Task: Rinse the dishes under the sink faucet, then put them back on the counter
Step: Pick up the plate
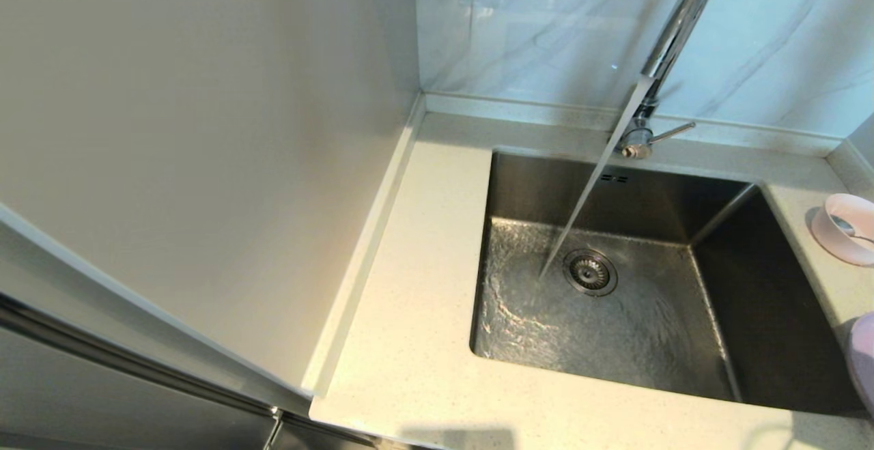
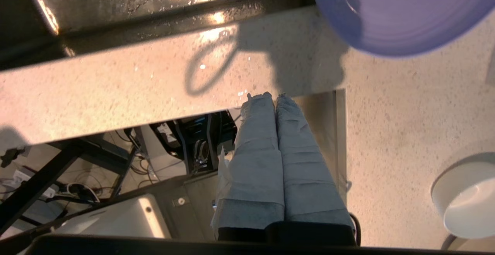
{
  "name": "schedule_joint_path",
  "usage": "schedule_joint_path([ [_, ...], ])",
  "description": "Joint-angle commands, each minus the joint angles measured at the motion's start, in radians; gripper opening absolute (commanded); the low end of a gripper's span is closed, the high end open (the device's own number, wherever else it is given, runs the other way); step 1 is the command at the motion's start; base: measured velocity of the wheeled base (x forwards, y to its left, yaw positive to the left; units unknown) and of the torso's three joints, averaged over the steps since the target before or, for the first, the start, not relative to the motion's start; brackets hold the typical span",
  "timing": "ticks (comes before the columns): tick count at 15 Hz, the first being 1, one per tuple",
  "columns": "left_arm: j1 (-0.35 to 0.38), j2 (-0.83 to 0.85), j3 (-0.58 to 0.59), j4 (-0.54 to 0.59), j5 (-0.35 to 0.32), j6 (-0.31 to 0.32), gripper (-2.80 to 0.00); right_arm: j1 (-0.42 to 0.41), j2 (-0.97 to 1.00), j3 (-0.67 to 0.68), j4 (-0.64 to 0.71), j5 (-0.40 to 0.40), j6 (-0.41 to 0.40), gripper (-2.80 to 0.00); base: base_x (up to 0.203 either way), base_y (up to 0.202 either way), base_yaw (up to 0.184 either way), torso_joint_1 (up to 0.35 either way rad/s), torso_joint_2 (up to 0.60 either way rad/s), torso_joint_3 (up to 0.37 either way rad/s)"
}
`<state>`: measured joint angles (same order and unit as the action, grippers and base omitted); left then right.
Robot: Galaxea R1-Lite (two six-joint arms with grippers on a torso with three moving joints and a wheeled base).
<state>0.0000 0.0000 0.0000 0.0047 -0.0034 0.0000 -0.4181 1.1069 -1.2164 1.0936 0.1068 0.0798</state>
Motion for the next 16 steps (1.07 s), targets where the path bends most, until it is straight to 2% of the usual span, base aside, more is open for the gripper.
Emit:
schedule_joint_path([
  [1, 0.000, 0.000, 0.000, 0.000, 0.000, 0.000, -2.80, -0.021, 0.100, 0.038, -0.060, -0.001, -0.003, -2.80, 0.000, 0.000, 0.000, 0.000, 0.00, 0.000],
  [5, 0.000, 0.000, 0.000, 0.000, 0.000, 0.000, -2.80, -0.027, 0.181, 0.071, -0.080, 0.035, 0.002, -2.80, 0.000, 0.000, 0.000, 0.000, 0.00, 0.000],
  [13, 0.000, 0.000, 0.000, 0.000, 0.000, 0.000, -2.80, -0.072, 0.283, 0.190, -0.356, 0.045, 0.003, -2.80, 0.000, 0.000, 0.000, 0.000, 0.00, 0.000],
  [16, 0.000, 0.000, 0.000, 0.000, 0.000, 0.000, -2.80, -0.073, 0.287, 0.209, -0.406, 0.044, 0.000, -2.80, 0.000, 0.000, 0.000, 0.000, 0.00, 0.000],
])
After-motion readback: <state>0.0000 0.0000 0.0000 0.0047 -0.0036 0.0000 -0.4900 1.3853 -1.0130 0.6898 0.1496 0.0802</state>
